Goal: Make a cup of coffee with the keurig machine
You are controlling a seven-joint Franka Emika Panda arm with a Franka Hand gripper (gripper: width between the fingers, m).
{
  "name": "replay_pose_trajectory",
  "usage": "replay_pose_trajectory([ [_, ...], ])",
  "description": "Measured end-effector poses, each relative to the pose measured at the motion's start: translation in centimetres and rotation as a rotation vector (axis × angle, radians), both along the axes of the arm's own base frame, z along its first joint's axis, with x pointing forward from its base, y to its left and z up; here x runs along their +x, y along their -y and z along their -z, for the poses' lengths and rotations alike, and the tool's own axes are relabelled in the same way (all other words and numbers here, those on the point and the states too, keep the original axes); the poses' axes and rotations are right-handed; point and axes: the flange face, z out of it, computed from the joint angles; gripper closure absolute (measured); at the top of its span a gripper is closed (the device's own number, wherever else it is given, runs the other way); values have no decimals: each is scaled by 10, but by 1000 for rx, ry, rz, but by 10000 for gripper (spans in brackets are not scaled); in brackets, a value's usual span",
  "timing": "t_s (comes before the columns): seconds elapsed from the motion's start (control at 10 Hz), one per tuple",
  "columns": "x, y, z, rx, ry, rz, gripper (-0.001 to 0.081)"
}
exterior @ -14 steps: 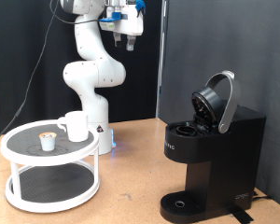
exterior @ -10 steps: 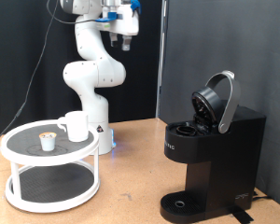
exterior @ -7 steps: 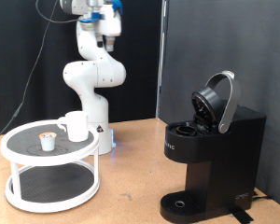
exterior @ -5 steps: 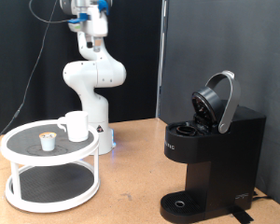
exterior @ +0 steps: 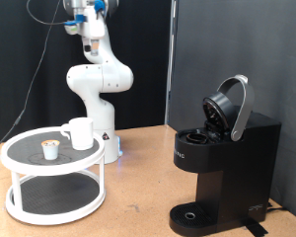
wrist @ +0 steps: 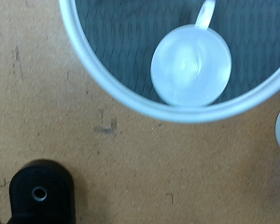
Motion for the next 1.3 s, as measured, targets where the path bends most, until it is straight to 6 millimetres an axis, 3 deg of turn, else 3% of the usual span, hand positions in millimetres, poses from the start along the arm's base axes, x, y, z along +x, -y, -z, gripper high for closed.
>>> replay_pose_trajectory([
  [0.3,-8,46,5,-8,-20,20,72],
  [0.6,-6,74,9,-5,-26,34,72],
  [1.0,-2,77,15,-2,-13,37,72],
  [1.3,5,78,49,-21,23,59,72],
])
